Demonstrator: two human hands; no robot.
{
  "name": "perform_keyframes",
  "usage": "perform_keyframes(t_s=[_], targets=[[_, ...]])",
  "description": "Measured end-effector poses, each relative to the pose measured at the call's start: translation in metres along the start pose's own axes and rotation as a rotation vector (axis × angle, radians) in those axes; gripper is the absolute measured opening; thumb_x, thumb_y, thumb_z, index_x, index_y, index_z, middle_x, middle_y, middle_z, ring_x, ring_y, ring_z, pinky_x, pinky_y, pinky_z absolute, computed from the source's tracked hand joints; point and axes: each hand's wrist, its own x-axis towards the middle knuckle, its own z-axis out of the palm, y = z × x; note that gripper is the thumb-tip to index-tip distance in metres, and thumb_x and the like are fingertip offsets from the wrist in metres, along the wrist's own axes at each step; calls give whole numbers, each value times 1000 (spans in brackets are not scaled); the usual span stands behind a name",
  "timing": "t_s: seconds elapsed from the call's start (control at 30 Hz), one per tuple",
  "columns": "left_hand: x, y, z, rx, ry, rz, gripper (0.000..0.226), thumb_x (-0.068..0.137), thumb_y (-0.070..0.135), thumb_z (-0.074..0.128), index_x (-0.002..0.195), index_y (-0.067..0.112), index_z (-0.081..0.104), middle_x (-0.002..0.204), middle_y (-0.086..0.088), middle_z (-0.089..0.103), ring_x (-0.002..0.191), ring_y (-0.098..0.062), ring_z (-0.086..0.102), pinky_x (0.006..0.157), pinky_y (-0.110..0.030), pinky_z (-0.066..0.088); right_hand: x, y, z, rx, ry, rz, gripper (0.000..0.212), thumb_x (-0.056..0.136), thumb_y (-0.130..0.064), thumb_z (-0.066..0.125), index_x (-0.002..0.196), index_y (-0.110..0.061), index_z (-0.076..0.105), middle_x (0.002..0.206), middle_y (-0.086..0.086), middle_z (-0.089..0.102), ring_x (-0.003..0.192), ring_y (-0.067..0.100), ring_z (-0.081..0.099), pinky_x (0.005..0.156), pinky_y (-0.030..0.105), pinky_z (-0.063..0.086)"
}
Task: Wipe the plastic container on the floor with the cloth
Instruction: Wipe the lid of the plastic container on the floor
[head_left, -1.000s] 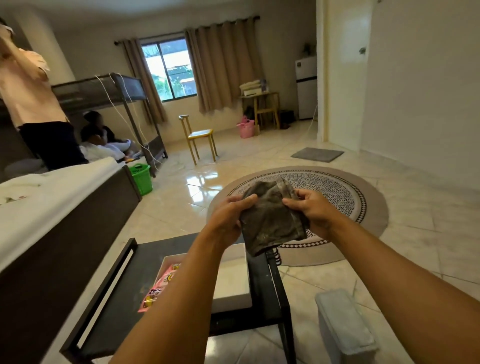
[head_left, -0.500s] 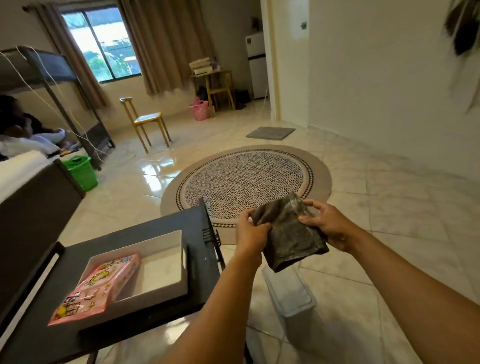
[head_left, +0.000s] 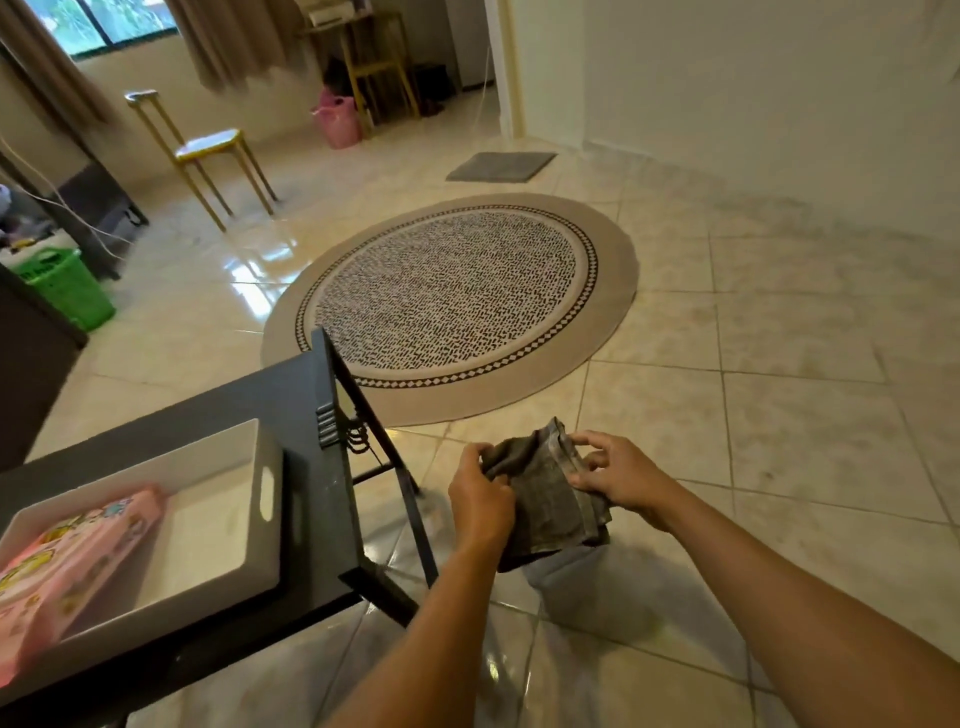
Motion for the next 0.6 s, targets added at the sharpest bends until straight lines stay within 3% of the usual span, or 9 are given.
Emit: perform_keyframes(t_s=[0.1,0.2,0.37,0.5,0.6], targets=[[10,-23,10,32,-26,-4,34,90,-4,51,106,27,52,102,1,58,95,-15,56,77,-26,47,12,20,8,-53,2,0,52,88,-3,69,136,-16,53,87,8,70,81,20,68,80,40,58],[18,-40,20,39,-63,-20,35,92,-2,50,107,30,49,102,3,57,97,-15,56,84,-33,52,24,40,11,-111,-6,-1,52,87,-2,70,135,-16,56,84,4,67,80,20,66,81,41,57],[32,-62,30,76,-101,-29,34,93,1,51,119,23,47,110,1,53,107,-19,55,92,-37,51,42,64,8,-210,-58,57,49,94,-9,59,139,-28,51,123,5,58,105,22,59,89,36,53],[37,-73,34,340,-8,23,72,90,16,62,149,21,20,145,-7,28,131,-24,34,104,-37,39,50,71,13,-185,-197,158,52,99,-12,48,146,-35,40,118,5,59,110,27,59,89,43,53],[24,-79,39,538,-125,300,71,93,38,54,150,31,12,157,-3,11,142,-25,13,112,-45,22,51,77,20,-108,-159,190,50,104,-12,39,148,-36,39,116,4,61,106,24,62,81,36,55]])
